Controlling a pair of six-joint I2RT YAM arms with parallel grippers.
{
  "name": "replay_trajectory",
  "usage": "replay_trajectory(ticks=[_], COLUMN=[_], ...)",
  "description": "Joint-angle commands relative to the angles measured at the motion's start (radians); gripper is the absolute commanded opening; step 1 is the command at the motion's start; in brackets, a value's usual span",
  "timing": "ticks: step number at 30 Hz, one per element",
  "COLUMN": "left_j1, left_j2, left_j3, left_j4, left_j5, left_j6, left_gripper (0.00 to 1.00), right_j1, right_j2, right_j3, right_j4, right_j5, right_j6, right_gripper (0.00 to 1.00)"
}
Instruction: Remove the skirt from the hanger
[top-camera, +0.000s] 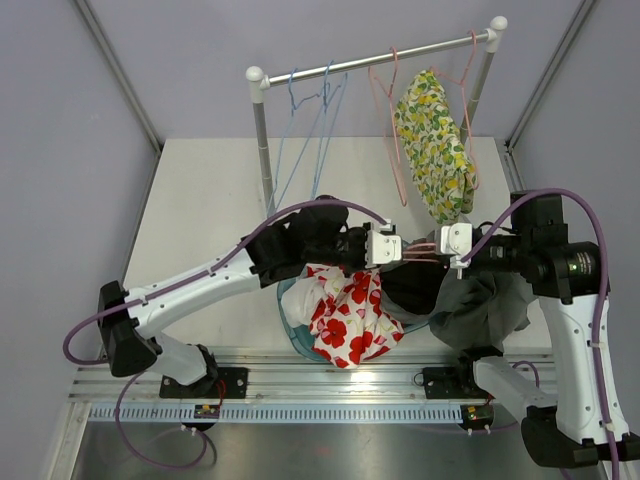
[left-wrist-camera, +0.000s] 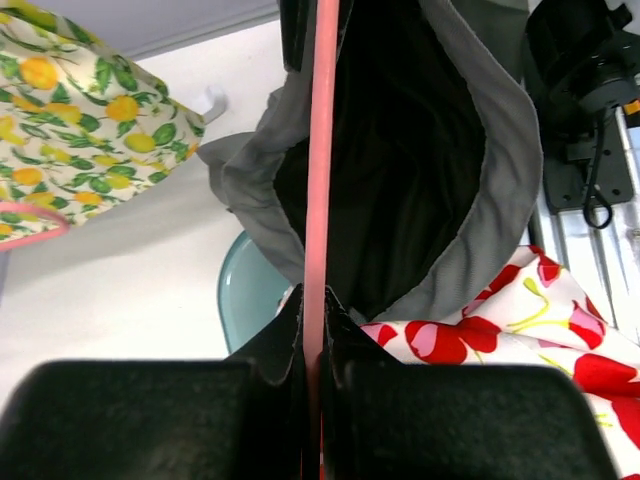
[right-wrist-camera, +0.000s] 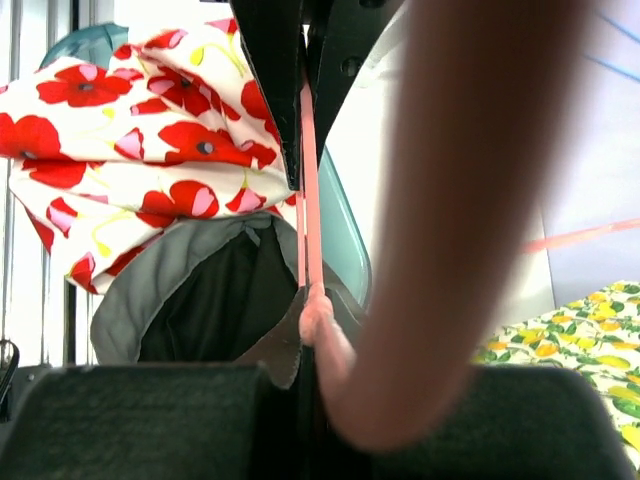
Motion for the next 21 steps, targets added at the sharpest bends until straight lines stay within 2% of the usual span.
replay_trajectory(ticks=[1,2,4,5,6,14,18,21], left_j1=[0.002,0.002,0.002,0.002,0.002,0.004,0.004,0.004], left_j2=[-0.106,-0.12,-0.168,-0.183,-0.197,-0.425,-0.609,-0.683], left_j3=[0.003,-0.012,-0.021,-0.024,-0.027,-0.144,-0.192,-0.19], left_j4=[0.067,0.067,0.038,0.023,-0.017,-0.192,-0.288,-0.344], left_j5=[-0.08,-0.086,-0.088,-0.098,-0.106,-0.196,-0.259,-0.313], left_j6=[0.044,0.05,0.077,0.084,0.1,0.183,0.255,0.265], left_gripper=[0.0,0.0,0.0,0.0,0.0,0.0,0.0,0.0], right_j1=[-0.005,-0.005,-0.003,-0.005,-0.005,-0.006,-0.005,-0.005], right_j2=[-0.018,-0.021,-0.028,-0.036,-0.042,-0.122,-0.134,-0.137], right_j3=[-0.005,-0.025,-0.063,-0.078,-0.095,-0.235,-0.246,-0.24], right_j4=[0.057,0.077,0.118,0.122,0.141,0.2,0.18,0.165], right_j5=[-0.018,0.006,0.031,0.045,0.052,0.131,0.132,0.128], right_j6=[0.071,0.111,0.186,0.194,0.22,0.289,0.285,0.278], right_gripper=[0.06,0.17,0.25,0.36,0.39,0.46,0.48,0.52])
